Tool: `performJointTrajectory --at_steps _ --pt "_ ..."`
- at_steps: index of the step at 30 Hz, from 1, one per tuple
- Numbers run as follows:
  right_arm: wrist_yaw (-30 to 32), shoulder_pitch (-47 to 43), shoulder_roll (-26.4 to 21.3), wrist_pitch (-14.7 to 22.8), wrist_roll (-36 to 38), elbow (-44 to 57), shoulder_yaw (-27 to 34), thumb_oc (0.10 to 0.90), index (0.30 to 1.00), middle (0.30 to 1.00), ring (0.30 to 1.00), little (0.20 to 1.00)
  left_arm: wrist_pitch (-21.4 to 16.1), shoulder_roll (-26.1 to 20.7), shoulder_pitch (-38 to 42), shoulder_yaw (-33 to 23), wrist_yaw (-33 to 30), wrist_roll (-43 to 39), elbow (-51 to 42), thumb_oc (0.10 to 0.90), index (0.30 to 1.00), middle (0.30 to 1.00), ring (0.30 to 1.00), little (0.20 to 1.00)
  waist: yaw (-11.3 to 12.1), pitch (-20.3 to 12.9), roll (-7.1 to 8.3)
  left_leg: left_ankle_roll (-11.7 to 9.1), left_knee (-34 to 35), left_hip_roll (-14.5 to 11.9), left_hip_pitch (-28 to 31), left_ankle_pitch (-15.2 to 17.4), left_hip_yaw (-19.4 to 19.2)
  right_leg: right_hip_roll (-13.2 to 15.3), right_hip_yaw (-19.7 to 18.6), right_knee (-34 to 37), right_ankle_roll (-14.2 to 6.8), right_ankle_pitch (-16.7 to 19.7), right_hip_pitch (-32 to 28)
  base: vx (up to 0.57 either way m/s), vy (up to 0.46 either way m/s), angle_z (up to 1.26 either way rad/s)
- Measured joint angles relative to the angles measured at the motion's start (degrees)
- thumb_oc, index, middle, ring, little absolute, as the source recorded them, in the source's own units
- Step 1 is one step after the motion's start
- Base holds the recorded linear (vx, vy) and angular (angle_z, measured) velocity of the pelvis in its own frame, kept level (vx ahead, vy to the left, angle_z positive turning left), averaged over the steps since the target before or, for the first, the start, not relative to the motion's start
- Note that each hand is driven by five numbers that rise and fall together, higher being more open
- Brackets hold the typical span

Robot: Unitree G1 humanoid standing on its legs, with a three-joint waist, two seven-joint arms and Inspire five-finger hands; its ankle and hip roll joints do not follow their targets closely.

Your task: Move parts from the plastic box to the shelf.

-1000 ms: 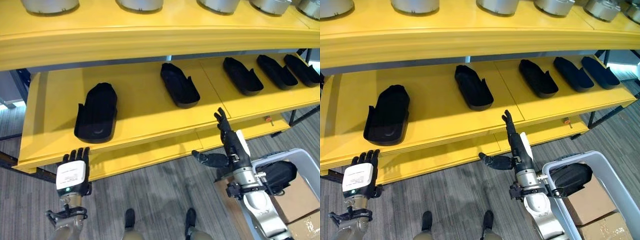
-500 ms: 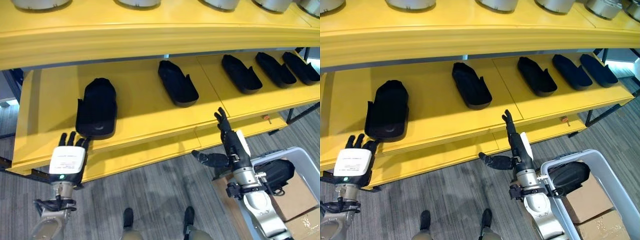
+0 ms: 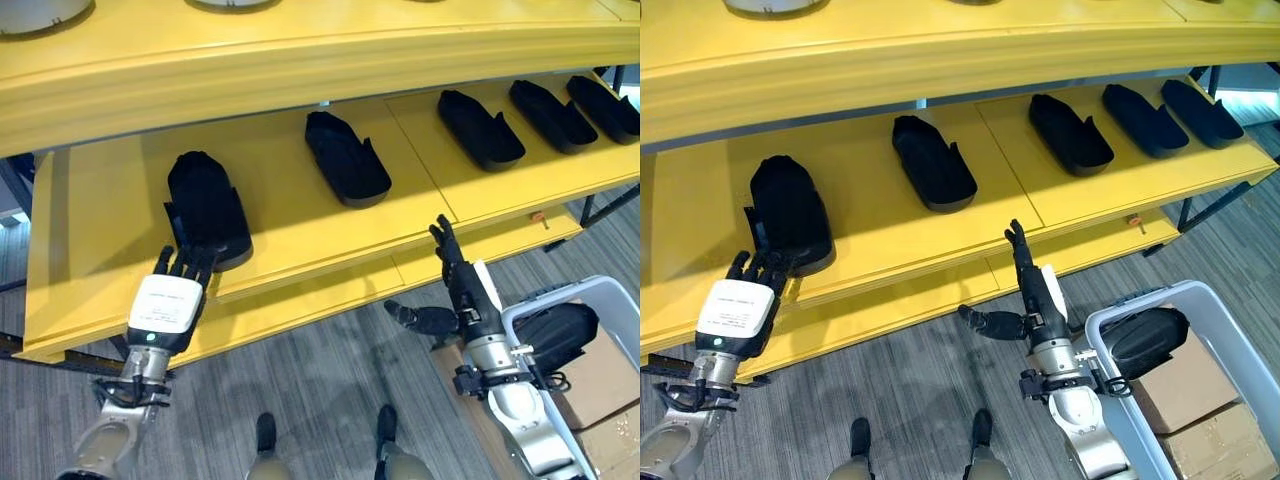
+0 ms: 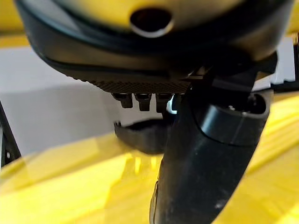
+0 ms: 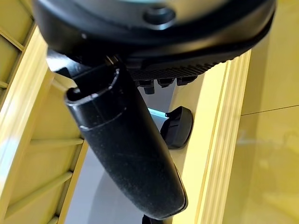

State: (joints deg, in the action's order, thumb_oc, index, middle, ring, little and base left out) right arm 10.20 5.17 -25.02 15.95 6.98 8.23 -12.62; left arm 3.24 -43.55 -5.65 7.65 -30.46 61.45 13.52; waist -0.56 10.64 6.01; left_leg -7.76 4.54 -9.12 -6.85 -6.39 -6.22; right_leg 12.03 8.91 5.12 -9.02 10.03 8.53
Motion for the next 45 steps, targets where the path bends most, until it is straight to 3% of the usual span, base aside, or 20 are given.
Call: performJointTrajectory --at_steps 13,21,33,38,45 --pt "-0.27 0.65 0.0 0.0 0.0 0.01 0.12 0.9 1.0 1.0 1.0 1.0 -0.54 2.8 -3.66 -1.56 -0.03 -2.77 -1.81 0.9 1.0 1.0 1.0 1.0 -0.45 0.0 -0.08 0.04 0.0 -0.03 0.27 0.02 -0.34 0.03 -0.13 0.04 0.01 0.02 -0.2 0.0 -0.001 0.0" --pt "-0.4 1.28 -0.04 -0.01 -0.03 0.16 0.45 0.9 1.0 1.0 1.0 1.0 -3.07 4.38 -13.39 -8.21 -0.15 -4.97 -13.01 0.9 1.0 1.0 1.0 1.0 0.93 0.52 -1.1 0.54 0.01 0.0 0.92 0.62 0.25 0.1 0.27 0.32 -0.06 -0.35 -1.19 0.0 -0.004 0.02" --pt "-0.33 1.66 -0.09 -0.01 -0.07 0.51 0.87 0.9 1.0 1.0 1.0 1.0 -5.89 4.4 -14.31 -13.07 -0.9 -6.18 -23.78 0.9 1.0 1.0 1.0 1.0 2.25 0.49 -1.57 0.04 -0.02 0.06 0.95 0.27 0.65 0.18 1.02 -0.08 -0.15 -0.42 -1.67 0.0 -0.004 0.02" --pt "-0.34 1.65 -0.18 -0.01 -0.09 0.53 0.92 0.9 1.0 1.0 1.0 1.0 -8.05 4.41 -13.08 -11.83 -1.42 -9.4 -26.88 0.9 1.0 1.0 1.0 1.0 1.95 0.45 -1.73 0.04 -0.02 0.06 1.09 0.26 0.67 0.19 1.05 -0.08 -0.16 -0.44 -1.8 0.0 0.0 0.0" --pt "0.15 1.64 -0.26 -0.02 -0.18 0.54 0.93 0.9 1.0 1.0 1.0 1.0 -9.8 4.33 -9.31 -3.34 -0.09 -11.87 -26.03 0.9 1.0 1.0 1.0 1.0 0.65 0.39 -2.01 0.02 -0.02 0.07 1.17 0.11 0.75 0.17 1.06 -0.08 -0.12 -0.39 -1.93 0.0 0.0 0.0"
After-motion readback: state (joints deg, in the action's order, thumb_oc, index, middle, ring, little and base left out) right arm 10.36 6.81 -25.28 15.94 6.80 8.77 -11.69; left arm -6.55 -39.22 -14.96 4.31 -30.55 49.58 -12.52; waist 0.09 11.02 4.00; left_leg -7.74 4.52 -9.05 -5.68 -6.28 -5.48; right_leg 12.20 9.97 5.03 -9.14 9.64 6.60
